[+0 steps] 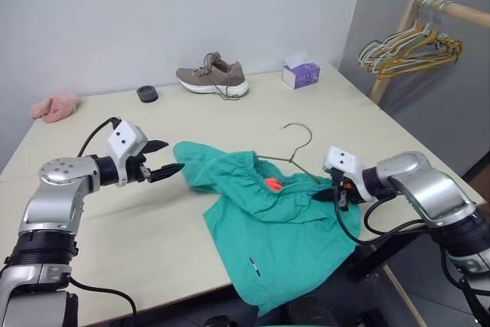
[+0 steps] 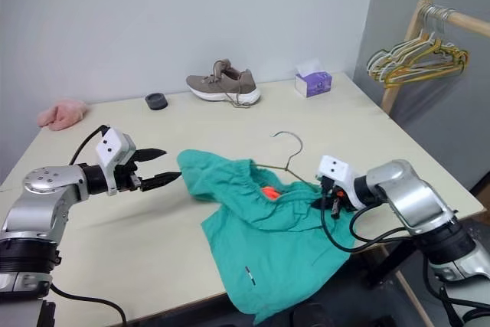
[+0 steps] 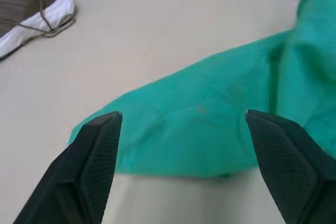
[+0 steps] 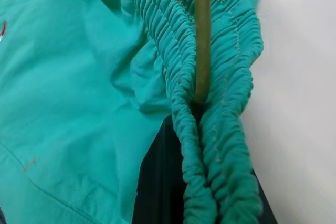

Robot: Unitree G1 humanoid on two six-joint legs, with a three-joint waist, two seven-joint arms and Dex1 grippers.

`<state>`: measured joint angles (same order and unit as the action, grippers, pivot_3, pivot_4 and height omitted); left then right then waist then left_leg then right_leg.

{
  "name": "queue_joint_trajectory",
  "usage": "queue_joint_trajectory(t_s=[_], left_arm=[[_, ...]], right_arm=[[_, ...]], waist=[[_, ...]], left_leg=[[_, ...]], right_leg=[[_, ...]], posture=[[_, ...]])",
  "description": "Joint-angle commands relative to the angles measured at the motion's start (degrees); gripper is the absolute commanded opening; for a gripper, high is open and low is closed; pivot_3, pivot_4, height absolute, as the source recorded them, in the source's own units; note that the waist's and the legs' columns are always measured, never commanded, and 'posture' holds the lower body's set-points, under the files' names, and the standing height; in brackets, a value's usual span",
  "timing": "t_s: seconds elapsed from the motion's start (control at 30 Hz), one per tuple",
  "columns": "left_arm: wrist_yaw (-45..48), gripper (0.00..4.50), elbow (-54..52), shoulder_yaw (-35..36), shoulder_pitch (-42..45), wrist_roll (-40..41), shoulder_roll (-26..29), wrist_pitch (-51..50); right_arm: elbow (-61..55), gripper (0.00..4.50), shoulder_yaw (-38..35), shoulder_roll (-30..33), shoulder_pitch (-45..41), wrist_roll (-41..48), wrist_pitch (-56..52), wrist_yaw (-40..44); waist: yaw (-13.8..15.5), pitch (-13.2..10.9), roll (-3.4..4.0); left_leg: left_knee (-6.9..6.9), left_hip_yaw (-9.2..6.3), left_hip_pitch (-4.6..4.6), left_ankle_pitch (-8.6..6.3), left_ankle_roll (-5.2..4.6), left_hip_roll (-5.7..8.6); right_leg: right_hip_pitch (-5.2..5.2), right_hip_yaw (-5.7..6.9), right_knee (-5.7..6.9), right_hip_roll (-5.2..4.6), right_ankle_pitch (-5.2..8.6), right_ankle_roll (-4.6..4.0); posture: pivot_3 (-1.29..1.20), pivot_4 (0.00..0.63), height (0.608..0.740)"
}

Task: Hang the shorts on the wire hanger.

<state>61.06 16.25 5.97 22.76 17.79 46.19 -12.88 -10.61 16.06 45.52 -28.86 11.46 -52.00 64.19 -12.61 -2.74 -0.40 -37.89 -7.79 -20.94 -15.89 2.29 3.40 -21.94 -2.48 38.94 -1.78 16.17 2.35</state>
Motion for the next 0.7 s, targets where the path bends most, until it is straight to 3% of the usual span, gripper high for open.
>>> queue_joint_trajectory(t_s=[0.03,0.23,0.37,0.4,0.47,0.7], left_arm=[[0.7,3.97,-7.9,1.2,0.8,4.8,-1.4,-4.5],[3.7,3.97,-21.2,-3.5,1.9,14.5,-5.7,-18.3],[4.2,3.97,-24.7,-6.6,4.6,18.0,-8.5,-24.0],[3.7,4.14,-24.7,-7.4,5.6,18.1,-9.6,-24.6],[3.5,4.48,-24.9,-9.2,7.1,17.9,-11.4,-24.7],[-0.5,4.48,-22.6,-17.3,13.4,9.3,-21.7,-15.8]], right_arm=[[-3.8,0.00,-6.4,1.9,3.1,2.7,-3.4,-2.9],[-8.5,0.00,-20.8,1.0,11.7,6.7,-13.5,-11.6],[-7.8,0.00,-32.3,-0.4,14.6,7.7,-20.9,-18.0],[-7.7,0.00,-35.0,-0.6,15.4,7.7,-22.6,-19.5],[-7.6,0.00,-39.6,-0.9,16.8,7.8,-25.2,-21.8],[-4.6,0.00,-52.9,0.8,19.8,5.0,-26.4,-30.5]], waist=[[0.1,0.0,-0.04],[-0.6,0.0,-0.04],[-1.8,0.0,-0.05],[-2.1,0.0,-0.03],[-2.5,0.1,0.01],[-4.4,0.1,0.09]], left_leg=[[0.00,-0.02,-0.02,0.00,0.00,0.01],[0.00,0.05,-0.01,-0.02,-0.03,0.03],[-0.06,0.05,0.08,-0.02,-0.03,0.03],[-0.05,0.06,0.11,-0.02,-0.03,0.03],[-0.03,0.08,0.12,-0.02,-0.04,0.03],[-0.06,0.23,0.12,-0.07,-0.12,0.06]], right_leg=[[0.00,0.01,-0.01,-0.01,0.00,0.00],[0.05,-0.02,-0.01,-0.02,0.01,0.02],[0.20,0.02,-0.01,0.00,0.01,0.03],[0.23,0.02,-0.01,0.01,0.01,0.03],[0.24,0.01,-0.02,0.03,0.02,0.04],[0.31,-0.08,-0.09,0.04,0.02,0.06]], posture=[[-0.31,0.000,0.740],[-0.37,0.000,0.740],[-0.40,0.000,0.740],[-0.40,0.000,0.740],[-0.42,0.000,0.740],[-0.46,0.000,0.740]])
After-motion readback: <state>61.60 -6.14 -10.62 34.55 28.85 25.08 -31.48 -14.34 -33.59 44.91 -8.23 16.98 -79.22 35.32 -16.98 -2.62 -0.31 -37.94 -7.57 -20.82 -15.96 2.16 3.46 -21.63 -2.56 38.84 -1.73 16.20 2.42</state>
